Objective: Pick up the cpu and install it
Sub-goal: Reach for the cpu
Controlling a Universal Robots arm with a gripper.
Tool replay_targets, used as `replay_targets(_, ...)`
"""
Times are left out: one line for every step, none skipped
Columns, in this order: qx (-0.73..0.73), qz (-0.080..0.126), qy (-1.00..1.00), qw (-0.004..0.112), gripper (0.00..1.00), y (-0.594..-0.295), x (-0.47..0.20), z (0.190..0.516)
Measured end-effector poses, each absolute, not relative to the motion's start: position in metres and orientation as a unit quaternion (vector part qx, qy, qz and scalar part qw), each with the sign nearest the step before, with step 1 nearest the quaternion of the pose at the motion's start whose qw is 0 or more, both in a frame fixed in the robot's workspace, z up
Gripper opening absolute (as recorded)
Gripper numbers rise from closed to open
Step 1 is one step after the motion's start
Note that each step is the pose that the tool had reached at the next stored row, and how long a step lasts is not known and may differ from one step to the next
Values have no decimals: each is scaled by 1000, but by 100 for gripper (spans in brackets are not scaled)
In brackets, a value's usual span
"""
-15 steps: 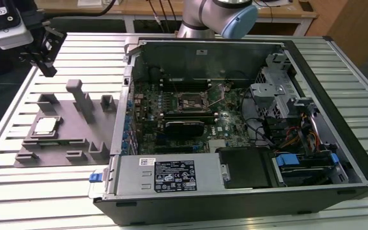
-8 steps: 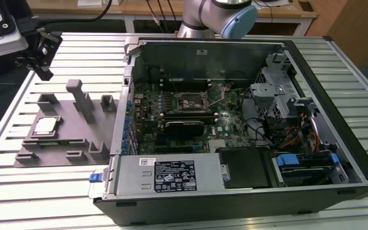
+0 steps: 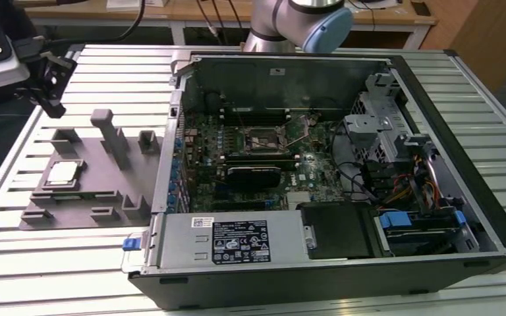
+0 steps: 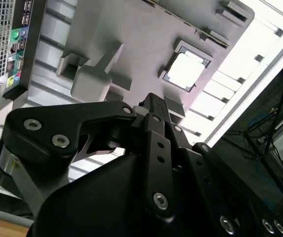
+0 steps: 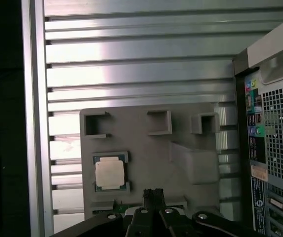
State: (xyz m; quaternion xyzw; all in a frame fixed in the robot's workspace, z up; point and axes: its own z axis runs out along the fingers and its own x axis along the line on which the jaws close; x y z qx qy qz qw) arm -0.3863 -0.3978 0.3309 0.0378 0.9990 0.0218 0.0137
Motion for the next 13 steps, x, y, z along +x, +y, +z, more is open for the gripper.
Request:
replay_targets(38, 22, 999, 14, 11, -398, -387, 329)
replay_targets(38, 22, 999, 14, 11, -398, -388, 327)
replay_targets(38, 22, 999, 14, 11, -398, -389, 326)
replay_targets(38, 22, 999, 14, 11, -398, -389, 324)
replay_targets(38, 22, 999, 14, 11, -398, -390, 322)
replay_targets(38, 22, 999, 14, 11, -398, -391, 320)
replay_targets(38, 22, 999, 14, 11, -398, -391, 318)
replay_targets(38, 22, 999, 14, 11, -398, -392, 317)
replay_targets(38, 22, 999, 14, 11, -398, -392, 315)
replay_targets(38, 22, 999, 14, 11, -398, -393, 314)
replay_targets(38, 22, 999, 14, 11, -398, -393, 314)
replay_targets(38, 22, 999, 14, 11, -398, -393, 314)
replay_targets(38, 22, 999, 14, 11, -398, -393, 314)
